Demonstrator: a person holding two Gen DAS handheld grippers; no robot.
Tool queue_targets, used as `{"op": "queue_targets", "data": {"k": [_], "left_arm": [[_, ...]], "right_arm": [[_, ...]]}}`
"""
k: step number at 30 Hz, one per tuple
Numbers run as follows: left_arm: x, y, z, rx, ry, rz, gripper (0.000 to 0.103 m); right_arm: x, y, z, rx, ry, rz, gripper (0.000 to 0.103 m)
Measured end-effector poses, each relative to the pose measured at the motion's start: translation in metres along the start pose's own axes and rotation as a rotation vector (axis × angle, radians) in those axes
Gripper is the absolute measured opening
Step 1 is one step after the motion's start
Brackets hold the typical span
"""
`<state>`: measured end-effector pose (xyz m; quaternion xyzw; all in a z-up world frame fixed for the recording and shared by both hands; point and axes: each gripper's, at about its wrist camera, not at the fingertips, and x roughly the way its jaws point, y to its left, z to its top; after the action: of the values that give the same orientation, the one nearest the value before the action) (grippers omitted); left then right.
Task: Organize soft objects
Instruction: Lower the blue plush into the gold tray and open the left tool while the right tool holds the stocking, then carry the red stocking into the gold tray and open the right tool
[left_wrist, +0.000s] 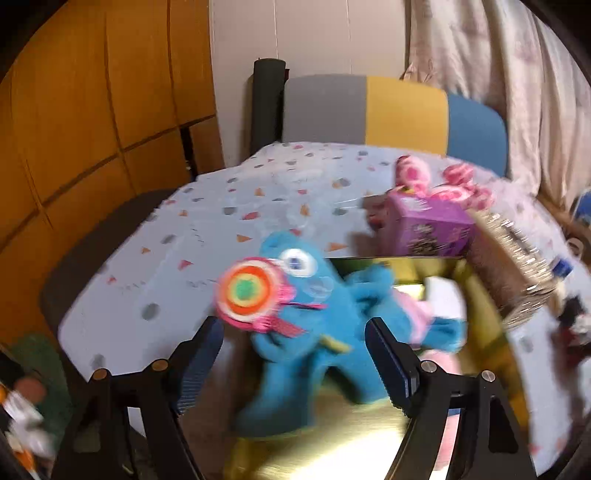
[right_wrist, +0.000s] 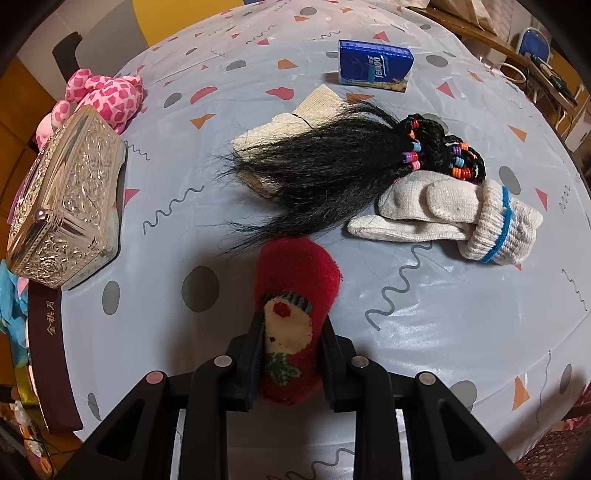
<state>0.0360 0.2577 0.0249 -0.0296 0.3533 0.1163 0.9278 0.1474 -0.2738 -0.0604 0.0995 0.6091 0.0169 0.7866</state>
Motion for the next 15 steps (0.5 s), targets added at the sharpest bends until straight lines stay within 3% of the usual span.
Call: {"op": "queue_targets", "data": {"k": [8, 15], "left_arm": [[-0.017, -0.058, -0.013, -0.014, 0.017, -0.117, 0.080], [-0.016, -0.083, -0.025, -0.002, 0.058, -0.148, 0.080]], "right_arm": [[-0.001, 0.012, -0.004, -0.034, -0.013, -0.029, 0.025], [0.000, 0.031, -0.015, -0.072, -0.005, 0.000, 0.025]]}}
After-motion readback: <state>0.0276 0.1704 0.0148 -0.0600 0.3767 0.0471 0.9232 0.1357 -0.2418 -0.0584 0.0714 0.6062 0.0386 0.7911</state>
